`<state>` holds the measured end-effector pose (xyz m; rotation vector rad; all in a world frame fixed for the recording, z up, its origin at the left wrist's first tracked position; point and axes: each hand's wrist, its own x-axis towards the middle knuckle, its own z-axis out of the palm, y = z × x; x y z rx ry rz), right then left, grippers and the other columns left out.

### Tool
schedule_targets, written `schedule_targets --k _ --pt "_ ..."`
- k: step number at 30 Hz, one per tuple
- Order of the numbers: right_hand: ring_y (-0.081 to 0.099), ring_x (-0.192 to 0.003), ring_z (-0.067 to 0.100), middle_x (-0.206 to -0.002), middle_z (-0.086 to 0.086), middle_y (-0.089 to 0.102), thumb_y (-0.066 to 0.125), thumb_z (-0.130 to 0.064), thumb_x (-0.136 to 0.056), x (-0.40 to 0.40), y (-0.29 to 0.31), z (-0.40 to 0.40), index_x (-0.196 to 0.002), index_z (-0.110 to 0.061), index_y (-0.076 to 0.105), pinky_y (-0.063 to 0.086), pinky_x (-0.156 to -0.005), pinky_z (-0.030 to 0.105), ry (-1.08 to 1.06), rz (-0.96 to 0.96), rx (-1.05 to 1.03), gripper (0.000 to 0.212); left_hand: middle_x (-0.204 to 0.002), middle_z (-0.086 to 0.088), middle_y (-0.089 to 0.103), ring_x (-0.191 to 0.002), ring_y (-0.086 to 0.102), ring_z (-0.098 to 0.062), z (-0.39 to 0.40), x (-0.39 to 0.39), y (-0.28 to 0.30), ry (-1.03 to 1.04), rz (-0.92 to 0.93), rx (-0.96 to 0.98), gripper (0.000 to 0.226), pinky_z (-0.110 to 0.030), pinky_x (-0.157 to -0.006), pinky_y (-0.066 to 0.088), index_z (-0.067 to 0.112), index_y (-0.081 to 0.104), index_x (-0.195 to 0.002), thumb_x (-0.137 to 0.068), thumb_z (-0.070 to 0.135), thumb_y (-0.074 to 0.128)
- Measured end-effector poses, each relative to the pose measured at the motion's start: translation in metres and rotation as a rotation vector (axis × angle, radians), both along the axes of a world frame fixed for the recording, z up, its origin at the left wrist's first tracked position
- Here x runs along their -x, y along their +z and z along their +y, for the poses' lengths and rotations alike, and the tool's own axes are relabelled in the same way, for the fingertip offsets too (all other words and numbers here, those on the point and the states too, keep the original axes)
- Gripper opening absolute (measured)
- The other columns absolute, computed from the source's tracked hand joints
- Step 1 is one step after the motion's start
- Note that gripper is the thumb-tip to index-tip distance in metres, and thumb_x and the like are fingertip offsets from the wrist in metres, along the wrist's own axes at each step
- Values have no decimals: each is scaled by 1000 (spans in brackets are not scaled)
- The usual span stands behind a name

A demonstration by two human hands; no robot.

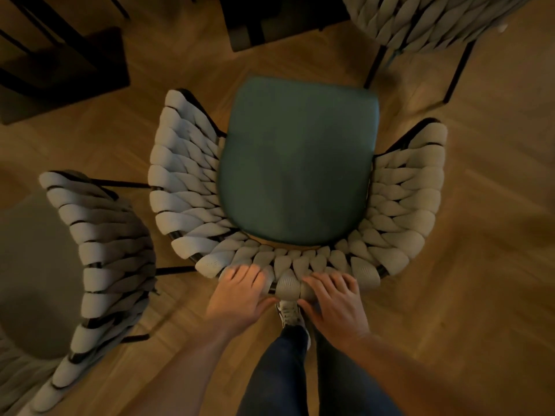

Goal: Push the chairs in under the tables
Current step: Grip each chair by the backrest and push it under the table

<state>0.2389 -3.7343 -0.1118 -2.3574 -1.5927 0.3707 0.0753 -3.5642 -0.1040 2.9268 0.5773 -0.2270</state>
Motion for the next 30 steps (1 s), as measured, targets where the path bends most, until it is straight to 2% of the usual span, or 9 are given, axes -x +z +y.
schedule_targets --k 4,9,14,20,26,30 --pt "53 -100 15 -109 -6 66 48 -53 -90 -13 -2 7 -116 -24 64 33 -97 34 27 7 -35 43 -98 2 61 -89 59 -18 2 -8 2 32 -25 4 51 -34 -80 50 19 54 -110 -91 63 39" --pt "58 -98 15 -107 -7 66 46 -53 -91 -58 -1 33 -118 -26 58 33 -97 33 95 -2 -54 41 -99 3 63 -91 60 -16 14 -41 2 118 0 21 60 -34 -80 51 18 61 -110 -95 65 28" --pt "57 -103 13 -110 -10 65 42 -56 -92 -108 -3 67 -119 -29 62 30 -98 33 163 -8 -1 42 -100 4 62 -91 61 -15 36 -80 1 191 -8 23 51 -33 -80 51 20 60 -108 -91 63 39" --pt "59 -104 11 -111 -12 66 41 -58 -93 -163 -2 111 -118 -31 61 28 -100 33 223 -6 14 41 -94 4 60 -85 60 -17 66 -125 0 234 -33 2 56 -33 -74 50 20 62 -104 -95 64 30" --pt "60 -102 11 -110 -13 66 40 -58 -92 -208 1 166 -116 -33 61 47 -96 37 261 -20 24 41 -89 2 58 -80 58 -19 108 -167 0 301 -36 -18 51 -33 -70 48 20 63 -97 -91 64 37" --pt "63 -102 13 -110 -12 67 39 -59 -90 -234 5 209 -114 -33 65 51 -94 39 264 -36 78 44 -87 2 57 -78 57 -19 142 -192 0 337 -63 -17 54 -34 -68 49 20 63 -96 -93 65 33"
